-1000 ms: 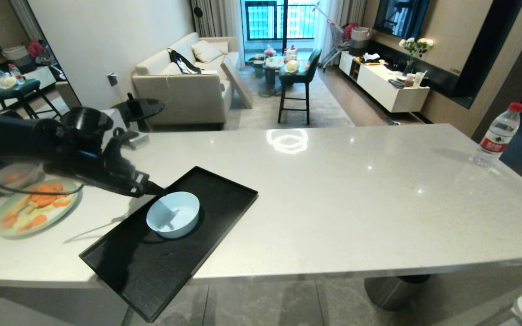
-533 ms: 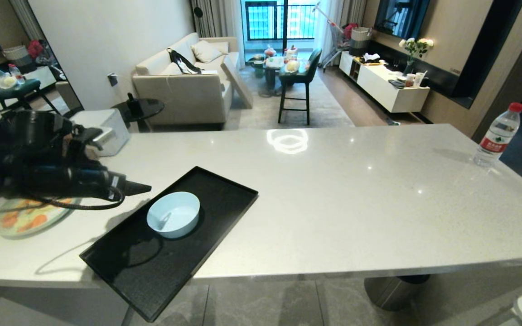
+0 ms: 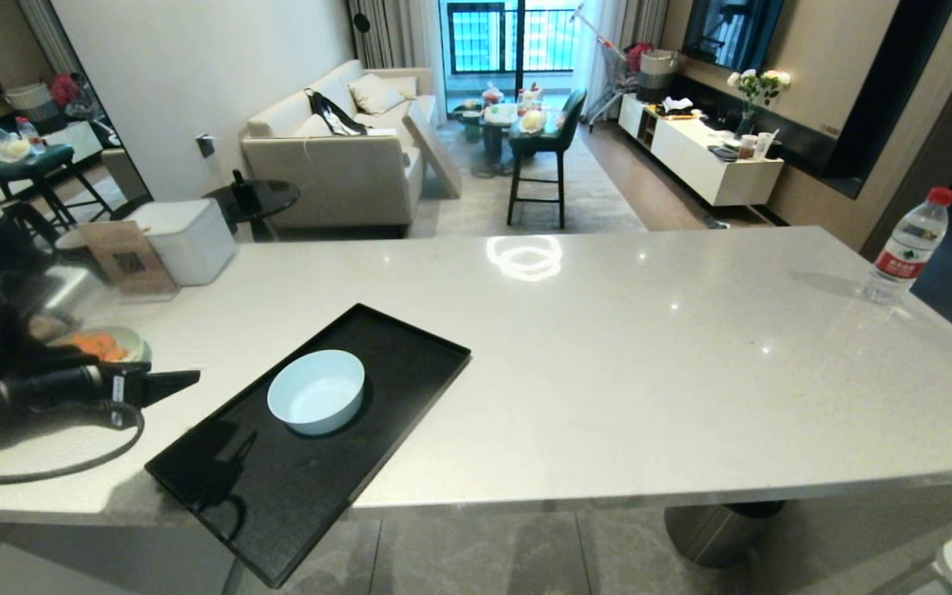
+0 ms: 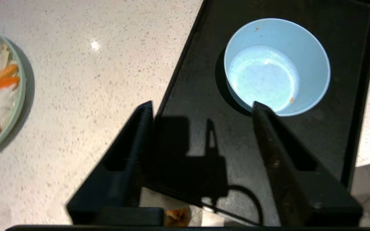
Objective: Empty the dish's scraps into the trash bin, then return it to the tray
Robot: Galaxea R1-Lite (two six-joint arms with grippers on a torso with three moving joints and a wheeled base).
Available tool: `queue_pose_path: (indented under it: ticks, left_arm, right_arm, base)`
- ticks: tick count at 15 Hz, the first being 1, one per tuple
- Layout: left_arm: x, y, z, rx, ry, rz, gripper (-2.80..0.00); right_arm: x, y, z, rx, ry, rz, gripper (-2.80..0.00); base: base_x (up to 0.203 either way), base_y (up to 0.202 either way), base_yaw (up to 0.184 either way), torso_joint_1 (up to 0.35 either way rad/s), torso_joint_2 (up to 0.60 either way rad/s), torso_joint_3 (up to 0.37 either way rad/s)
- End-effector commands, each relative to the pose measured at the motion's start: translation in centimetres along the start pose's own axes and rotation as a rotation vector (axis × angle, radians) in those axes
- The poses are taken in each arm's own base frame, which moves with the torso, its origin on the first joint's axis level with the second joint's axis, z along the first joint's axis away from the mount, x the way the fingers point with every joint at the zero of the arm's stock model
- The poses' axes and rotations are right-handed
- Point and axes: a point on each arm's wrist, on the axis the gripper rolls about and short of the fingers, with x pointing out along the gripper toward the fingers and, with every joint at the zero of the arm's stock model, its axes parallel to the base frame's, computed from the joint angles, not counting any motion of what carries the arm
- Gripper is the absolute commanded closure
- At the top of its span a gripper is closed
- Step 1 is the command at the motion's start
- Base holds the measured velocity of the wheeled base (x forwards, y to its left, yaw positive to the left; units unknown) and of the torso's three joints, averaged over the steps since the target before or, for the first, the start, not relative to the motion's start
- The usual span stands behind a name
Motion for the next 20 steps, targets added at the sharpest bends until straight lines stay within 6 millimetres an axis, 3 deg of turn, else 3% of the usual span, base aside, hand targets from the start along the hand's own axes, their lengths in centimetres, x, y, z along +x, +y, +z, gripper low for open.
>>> queue_pose_path:
  ticks: [1,4,9,14,20]
  left_arm:
    - [-2.0,-0.8,-0.5,0.005,-0.058,0.011,0.0]
    - [-2.9,-1.4,-1.0,0.01,-0.068,0.006,0.0]
    - [-4.9,-2.7,-3.6,0.0,-0.059,-0.029,0.0]
    - [-8.6,-4.8,-5.7,-0.001,-0.147,-0.03,0.0]
    - [-12.9,-8.8,-12.2,-0.038,-0.276,-0.118,0.0]
  right_arm:
    - [0.0,0.0,0.0,0.0,0.001,-0.001,0.0]
    - [0.0,0.0,0.0,0.0,-0.001,-0.001,0.0]
    - [0.0,0.0,0.0,0.001,-0.001,0.0,0.0]
    - [0.0,0.0,0.0,0.0,0.001,-0.001,0.0]
    - [0.0,0.0,0.0,0.001,-0.001,0.0,0.0]
  base:
    - [0.0,0.0,0.0,0.0,0.0,0.0]
    - [0.0,0.0,0.0,0.0,0.0,0.0]
    - [0.0,0.0,0.0,0.0,0.0,0.0]
    - [0.0,0.0,0.0,0.0,0.0,0.0]
    - [0.0,0.0,0.0,0.0,0.0,0.0]
